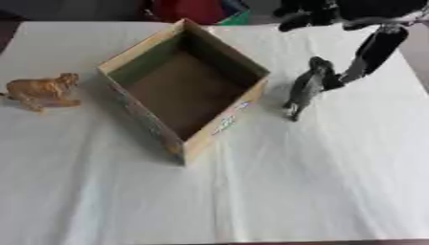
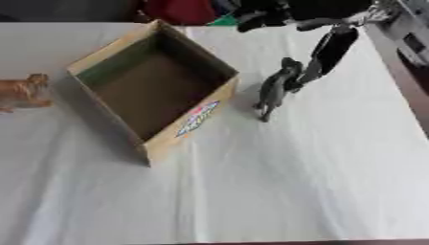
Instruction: Pick up objects on the table and place them in the box.
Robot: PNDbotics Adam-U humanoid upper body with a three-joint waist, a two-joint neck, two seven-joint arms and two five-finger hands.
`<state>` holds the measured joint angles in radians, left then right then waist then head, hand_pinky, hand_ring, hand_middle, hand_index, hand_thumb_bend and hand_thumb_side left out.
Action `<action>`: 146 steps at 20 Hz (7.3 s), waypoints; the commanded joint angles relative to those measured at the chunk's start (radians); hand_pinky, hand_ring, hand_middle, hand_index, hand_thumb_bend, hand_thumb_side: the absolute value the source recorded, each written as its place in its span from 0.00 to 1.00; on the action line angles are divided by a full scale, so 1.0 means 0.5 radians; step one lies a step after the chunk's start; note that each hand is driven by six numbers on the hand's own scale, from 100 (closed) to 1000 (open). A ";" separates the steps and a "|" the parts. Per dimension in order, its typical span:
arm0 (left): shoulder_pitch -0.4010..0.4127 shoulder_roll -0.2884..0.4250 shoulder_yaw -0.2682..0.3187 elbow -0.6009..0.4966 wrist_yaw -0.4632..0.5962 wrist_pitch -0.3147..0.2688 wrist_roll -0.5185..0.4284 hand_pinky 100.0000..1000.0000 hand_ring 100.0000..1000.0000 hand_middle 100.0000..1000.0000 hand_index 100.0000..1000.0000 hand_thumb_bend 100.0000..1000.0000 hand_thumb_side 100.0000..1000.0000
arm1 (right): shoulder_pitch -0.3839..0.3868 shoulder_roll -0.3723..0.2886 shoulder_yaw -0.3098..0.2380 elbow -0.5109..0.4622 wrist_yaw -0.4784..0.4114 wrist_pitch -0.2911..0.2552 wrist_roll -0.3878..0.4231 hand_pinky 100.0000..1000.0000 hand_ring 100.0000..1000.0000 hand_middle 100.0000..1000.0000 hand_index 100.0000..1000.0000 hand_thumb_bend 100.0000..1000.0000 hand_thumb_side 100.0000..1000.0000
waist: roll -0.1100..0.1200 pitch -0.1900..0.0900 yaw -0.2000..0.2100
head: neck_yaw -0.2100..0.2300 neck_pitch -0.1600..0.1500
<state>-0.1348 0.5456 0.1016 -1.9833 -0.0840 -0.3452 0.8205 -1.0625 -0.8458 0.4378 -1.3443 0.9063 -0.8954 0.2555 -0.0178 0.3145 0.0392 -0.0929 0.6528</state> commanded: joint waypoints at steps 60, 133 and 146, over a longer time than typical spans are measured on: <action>-0.033 -0.029 0.003 -0.033 0.009 -0.012 0.016 0.52 0.68 0.75 0.83 0.00 0.83 | 0.140 0.130 -0.057 0.488 -0.253 -0.023 0.694 0.84 1.00 0.67 0.71 0.01 0.26 | 0.024 0.051 0.043 | -0.038 -0.076; -0.201 0.032 -0.063 -0.033 0.144 -0.038 -0.064 0.51 0.67 0.74 0.80 0.00 0.78 | -0.470 0.927 -0.312 0.738 -0.464 -0.023 0.765 0.14 0.93 0.00 0.04 0.00 0.00 | -0.037 0.018 0.155 | -0.169 -0.072; -0.245 0.017 -0.068 -0.033 0.160 -0.033 -0.078 0.50 0.67 0.74 0.80 0.00 0.78 | -0.408 1.126 -0.292 0.918 -0.158 -0.023 0.775 0.29 0.93 0.22 0.39 0.00 0.00 | -0.060 0.058 0.203 | -0.198 -0.089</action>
<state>-0.2478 0.5291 0.0643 -1.9833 -0.0049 -0.3559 0.7789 -1.2478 -0.2750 0.3022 -0.8788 0.8135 -0.7053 0.4506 -0.0535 0.3613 0.1381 -0.1880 0.6177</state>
